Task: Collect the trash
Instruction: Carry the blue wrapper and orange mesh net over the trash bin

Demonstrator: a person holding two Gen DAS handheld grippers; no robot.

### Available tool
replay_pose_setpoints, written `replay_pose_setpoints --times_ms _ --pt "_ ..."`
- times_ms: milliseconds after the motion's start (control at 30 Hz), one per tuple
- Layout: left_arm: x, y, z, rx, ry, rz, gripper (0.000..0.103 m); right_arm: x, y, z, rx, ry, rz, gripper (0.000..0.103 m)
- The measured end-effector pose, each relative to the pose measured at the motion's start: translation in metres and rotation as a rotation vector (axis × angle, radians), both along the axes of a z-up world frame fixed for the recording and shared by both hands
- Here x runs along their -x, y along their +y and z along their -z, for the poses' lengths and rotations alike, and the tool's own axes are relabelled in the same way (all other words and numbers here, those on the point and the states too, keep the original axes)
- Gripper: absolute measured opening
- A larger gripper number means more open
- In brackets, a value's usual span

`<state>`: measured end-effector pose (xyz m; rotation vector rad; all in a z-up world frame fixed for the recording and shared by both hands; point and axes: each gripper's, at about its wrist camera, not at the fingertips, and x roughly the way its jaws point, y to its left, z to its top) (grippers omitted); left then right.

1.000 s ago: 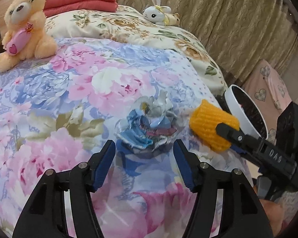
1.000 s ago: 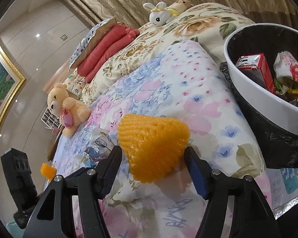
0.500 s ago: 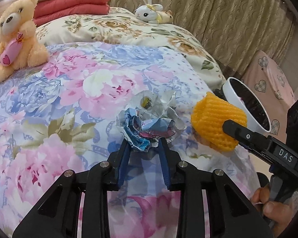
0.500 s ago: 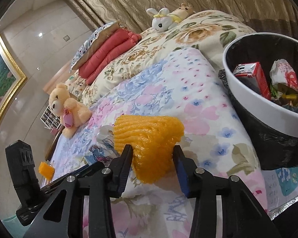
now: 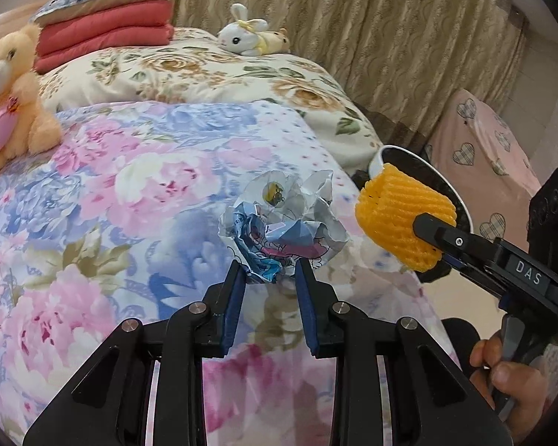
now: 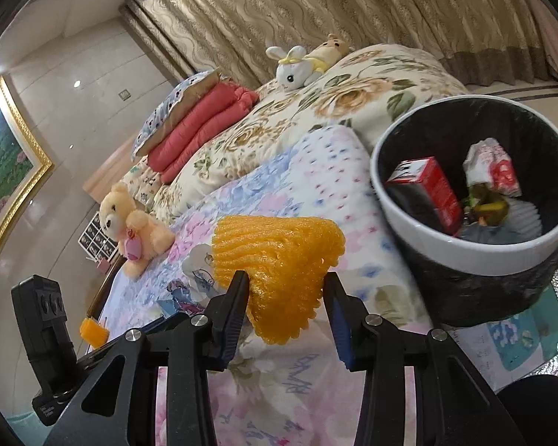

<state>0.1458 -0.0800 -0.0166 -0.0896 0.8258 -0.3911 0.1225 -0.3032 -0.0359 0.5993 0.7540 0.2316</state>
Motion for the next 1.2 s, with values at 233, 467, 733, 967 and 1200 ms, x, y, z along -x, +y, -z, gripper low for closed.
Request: replay_pose_setpoints --times_ms 233,467,733,967,1200 --pt "0.004 -0.021 -0.003 -0.016 -0.006 0.042 0.026 0.008 -0.015 -0.002 0.0 -0.008 0.026 0.042" --pt "0.007 -0.039 -0.007 -0.028 -0.017 0.073 0.026 0.017 -0.035 -0.004 -0.001 -0.015 0.063 0.042" --pt "0.01 -0.059 -0.014 -0.034 -0.031 0.114 0.026 0.026 -0.055 -0.01 -0.001 -0.026 0.107 0.042" --pt "0.011 -0.076 -0.021 -0.04 -0.048 0.148 0.026 0.032 -0.072 -0.013 0.002 -0.031 0.143 0.042" --pt "0.011 -0.091 -0.026 -0.039 -0.057 0.174 0.026 0.037 -0.087 -0.014 0.005 -0.034 0.177 0.042"
